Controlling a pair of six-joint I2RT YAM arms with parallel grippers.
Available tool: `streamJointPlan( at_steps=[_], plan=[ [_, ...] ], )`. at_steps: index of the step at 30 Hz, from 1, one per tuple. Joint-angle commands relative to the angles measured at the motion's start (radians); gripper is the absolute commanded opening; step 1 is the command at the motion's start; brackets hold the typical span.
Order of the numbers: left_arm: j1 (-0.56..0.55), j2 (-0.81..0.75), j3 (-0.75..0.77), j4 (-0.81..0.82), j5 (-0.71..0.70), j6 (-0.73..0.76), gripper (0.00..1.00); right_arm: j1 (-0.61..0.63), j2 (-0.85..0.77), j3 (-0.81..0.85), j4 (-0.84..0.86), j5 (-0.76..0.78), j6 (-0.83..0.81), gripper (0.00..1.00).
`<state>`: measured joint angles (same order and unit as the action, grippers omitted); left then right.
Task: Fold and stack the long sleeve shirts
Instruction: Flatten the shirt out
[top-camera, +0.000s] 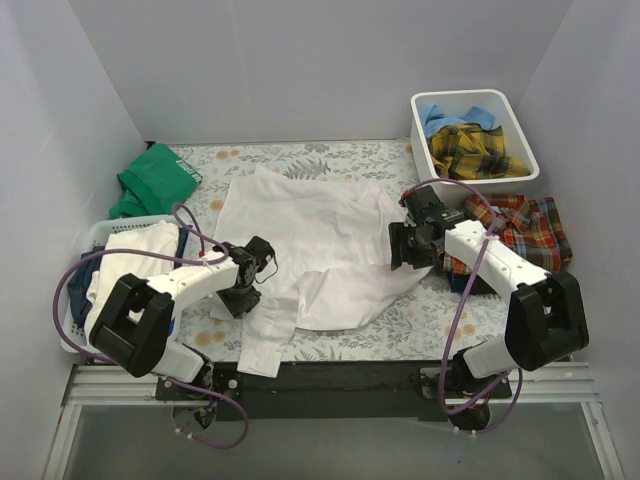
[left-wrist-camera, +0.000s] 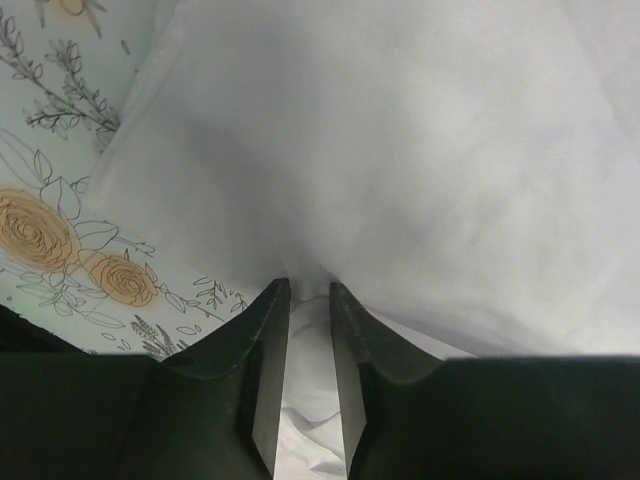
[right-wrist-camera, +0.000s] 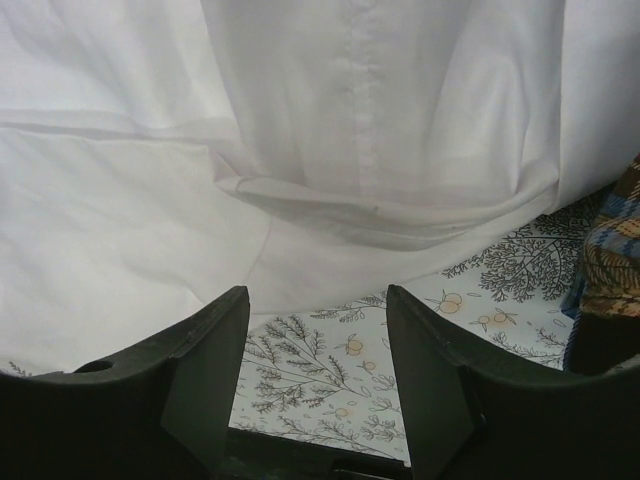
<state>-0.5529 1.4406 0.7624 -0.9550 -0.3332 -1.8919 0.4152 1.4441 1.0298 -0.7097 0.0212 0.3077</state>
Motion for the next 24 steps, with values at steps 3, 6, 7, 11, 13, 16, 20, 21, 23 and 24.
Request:
streamJointPlan(
  at_steps=[3,6,7,11,13,16,20,21,23,24],
  plan=[
    [0.005,0.073,-0.093,0.087,-0.030,0.017,0.21,-0.007,-0.057,-0.024,-0.016,-0.015,0.008,0.66],
    [0.005,0.058,-0.132,0.096,-0.020,0.033,0.29,-0.007,-0.062,-0.025,-0.019,-0.015,0.016,0.66],
    [0.005,0.049,-0.140,0.096,-0.017,0.037,0.36,-0.007,-0.063,-0.024,-0.019,-0.015,0.018,0.66],
    [0.005,0.037,-0.143,0.114,0.006,0.068,0.51,-0.009,-0.065,-0.027,-0.020,-0.012,0.021,0.66],
    [0.005,0.056,-0.130,0.099,0.000,0.070,0.52,-0.007,-0.068,-0.025,-0.023,-0.009,0.025,0.66],
    [0.005,0.118,-0.150,0.149,0.016,0.073,0.45,-0.009,-0.073,-0.027,-0.025,-0.004,0.030,0.66],
    [0.004,0.176,-0.137,0.189,0.006,0.082,0.24,-0.007,-0.076,-0.020,-0.036,0.009,0.034,0.66],
    [0.004,0.178,-0.137,0.203,0.011,0.083,0.09,-0.007,-0.077,-0.013,-0.039,0.014,0.034,0.66],
    [0.004,0.181,-0.137,0.211,0.014,0.094,0.01,-0.009,-0.077,0.002,-0.048,0.023,0.031,0.66],
    [0.004,0.187,-0.133,0.214,0.016,0.096,0.00,-0.009,-0.077,0.006,-0.048,0.025,0.033,0.66]
  ],
)
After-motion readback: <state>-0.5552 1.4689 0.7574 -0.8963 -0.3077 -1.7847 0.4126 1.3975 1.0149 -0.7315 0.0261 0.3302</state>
